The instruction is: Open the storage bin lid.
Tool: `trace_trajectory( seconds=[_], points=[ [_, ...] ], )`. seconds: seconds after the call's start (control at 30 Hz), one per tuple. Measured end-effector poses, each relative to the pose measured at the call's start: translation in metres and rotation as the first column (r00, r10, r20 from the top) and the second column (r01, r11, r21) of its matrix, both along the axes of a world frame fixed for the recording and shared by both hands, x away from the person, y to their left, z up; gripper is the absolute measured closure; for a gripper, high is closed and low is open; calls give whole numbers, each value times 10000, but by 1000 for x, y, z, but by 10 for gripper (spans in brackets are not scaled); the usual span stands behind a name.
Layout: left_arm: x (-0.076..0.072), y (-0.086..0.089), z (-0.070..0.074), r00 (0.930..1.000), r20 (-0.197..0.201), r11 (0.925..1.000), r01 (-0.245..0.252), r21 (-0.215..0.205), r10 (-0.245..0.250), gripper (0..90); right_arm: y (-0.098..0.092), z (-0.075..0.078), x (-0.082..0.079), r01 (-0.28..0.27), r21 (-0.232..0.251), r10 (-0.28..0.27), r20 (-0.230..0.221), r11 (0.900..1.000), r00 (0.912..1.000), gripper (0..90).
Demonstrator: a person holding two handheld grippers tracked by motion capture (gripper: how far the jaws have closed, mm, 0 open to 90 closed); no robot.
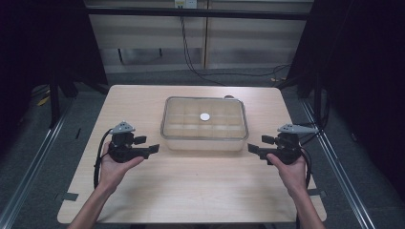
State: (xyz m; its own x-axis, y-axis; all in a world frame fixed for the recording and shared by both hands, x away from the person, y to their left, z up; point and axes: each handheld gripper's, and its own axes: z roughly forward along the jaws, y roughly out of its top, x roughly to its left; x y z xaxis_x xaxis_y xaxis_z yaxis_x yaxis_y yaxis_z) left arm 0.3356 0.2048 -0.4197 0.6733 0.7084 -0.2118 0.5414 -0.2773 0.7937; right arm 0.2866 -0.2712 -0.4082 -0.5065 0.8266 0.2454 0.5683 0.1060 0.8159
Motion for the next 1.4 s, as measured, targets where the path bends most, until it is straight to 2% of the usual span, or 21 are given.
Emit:
trace_trajectory(
  seconds=[0.03,0.17,0.2,0.23,0.37,0.5,0.6,0.67,0.87,1.0,1.1,1.27,1.37,1.4],
  points=[
    [1,0,1,10000,0,10000,-14,-29,14,317,0,2,2,-26,0,26,51,10000,10000,229],
    [6,-2,7,9999,128,9996,21,278,-25,284,1,7,9,-43,23,43,56,10000,10000,222],
    [7,-3,8,9999,105,9998,-11,195,9,260,1,7,12,-52,153,51,79,9999,10000,227],
    [8,-2,9,9999,113,9995,49,299,-53,248,1,4,16,29,394,-31,35,9992,10000,230],
    [12,-3,9,10000,40,9995,-19,306,17,220,6,-1,26,38,266,-34,-141,9996,9999,218],
    [20,-2,11,10000,42,9999,-27,118,26,202,11,3,32,-54,36,54,-117,10000,9999,246],
    [28,-1,14,10000,-69,10000,-24,59,25,202,13,8,36,-151,12,151,-85,9999,9998,249],
    [32,-3,17,9999,-115,9998,-52,175,54,204,14,9,39,-190,-7,190,-65,9998,9998,246],
    [45,-6,22,9998,-65,9995,-194,252,196,204,17,15,50,-185,-336,179,-167,9993,9997,229],
    [55,-12,23,9994,-215,9983,-248,528,260,229,19,18,57,-261,-313,249,-398,9992,9989,235],
    [62,-14,23,9990,-302,9981,-320,527,336,266,21,19,63,-455,-220,442,-601,9987,9972,261],
    [71,-16,23,9989,-335,9974,-301,649,324,268,20,15,77,-177,-342,148,-833,9993,9964,275],
    [75,-17,20,9983,-440,9982,-360,478,381,267,19,10,85,-123,-404,85,-937,9991,9956,331],
    [77,-18,18,9978,-493,9979,-424,482,447,266,19,8,88,-22,-562,-32,-957,9984,9954,333]
  ],
)
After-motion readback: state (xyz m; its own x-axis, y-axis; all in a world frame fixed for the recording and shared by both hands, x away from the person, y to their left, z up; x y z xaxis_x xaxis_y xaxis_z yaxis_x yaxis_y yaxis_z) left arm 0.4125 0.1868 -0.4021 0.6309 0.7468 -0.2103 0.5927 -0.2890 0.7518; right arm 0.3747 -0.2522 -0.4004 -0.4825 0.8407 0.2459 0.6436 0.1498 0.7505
